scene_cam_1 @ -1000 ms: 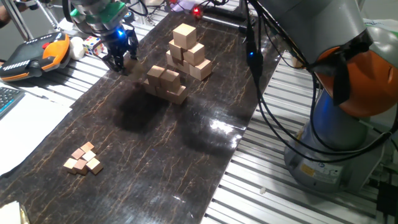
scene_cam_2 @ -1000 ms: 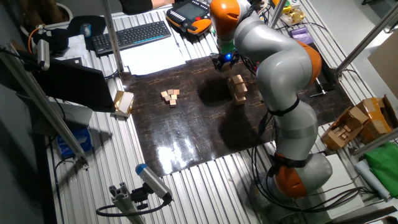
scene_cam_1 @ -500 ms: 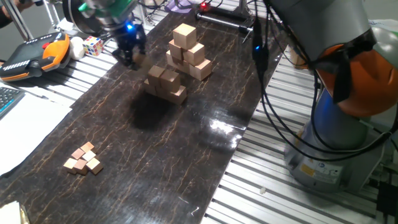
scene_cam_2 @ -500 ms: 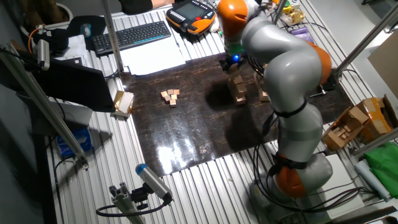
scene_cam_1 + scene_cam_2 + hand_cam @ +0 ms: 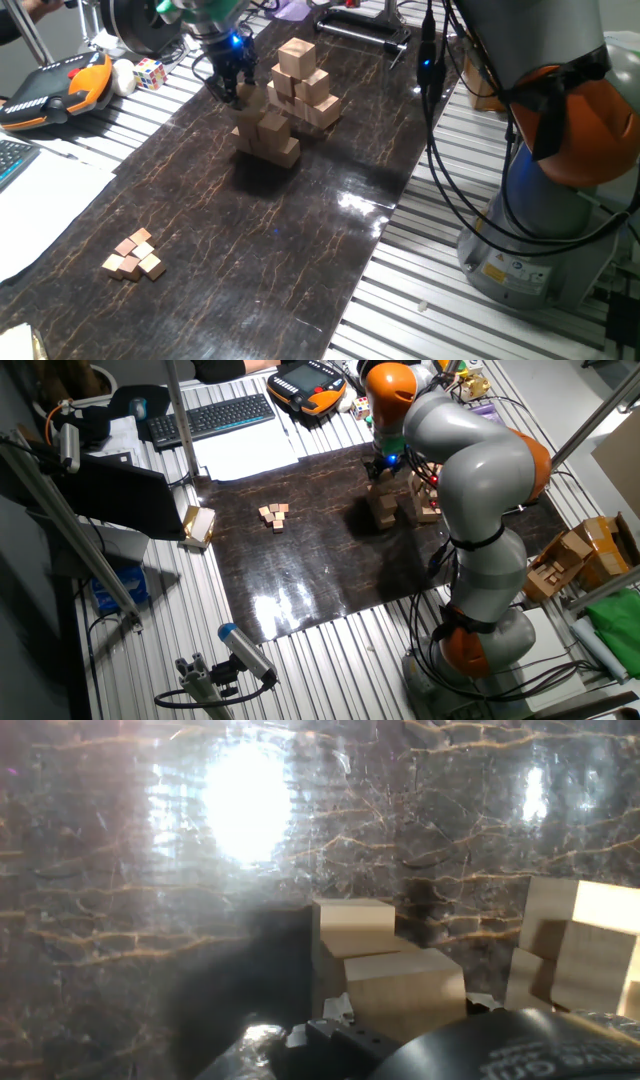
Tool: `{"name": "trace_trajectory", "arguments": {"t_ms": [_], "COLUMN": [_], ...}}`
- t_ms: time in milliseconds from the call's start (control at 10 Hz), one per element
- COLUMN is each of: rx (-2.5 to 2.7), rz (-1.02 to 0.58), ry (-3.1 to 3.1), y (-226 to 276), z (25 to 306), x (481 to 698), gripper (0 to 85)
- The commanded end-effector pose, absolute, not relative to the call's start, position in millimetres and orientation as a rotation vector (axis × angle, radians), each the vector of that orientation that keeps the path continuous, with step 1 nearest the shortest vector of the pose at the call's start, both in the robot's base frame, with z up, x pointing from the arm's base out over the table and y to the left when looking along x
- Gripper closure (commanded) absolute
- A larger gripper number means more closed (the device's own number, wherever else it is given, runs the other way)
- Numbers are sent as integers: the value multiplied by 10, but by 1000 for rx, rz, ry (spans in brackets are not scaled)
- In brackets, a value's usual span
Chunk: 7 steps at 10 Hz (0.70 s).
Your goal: Stack the blocks into a pyramid shape
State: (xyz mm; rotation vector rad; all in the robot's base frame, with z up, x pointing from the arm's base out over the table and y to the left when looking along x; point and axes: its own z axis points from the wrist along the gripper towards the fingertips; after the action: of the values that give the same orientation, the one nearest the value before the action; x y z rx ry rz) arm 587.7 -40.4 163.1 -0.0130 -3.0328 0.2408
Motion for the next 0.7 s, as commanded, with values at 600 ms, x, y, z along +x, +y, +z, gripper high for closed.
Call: {"name": "trace_trajectory", "arguments": {"t_ms": [600], "rx": [-44], "rz": [248], "ry": [-3016], "y": [-382], "z": [1563], "x": [5731], "gripper": [593]}}
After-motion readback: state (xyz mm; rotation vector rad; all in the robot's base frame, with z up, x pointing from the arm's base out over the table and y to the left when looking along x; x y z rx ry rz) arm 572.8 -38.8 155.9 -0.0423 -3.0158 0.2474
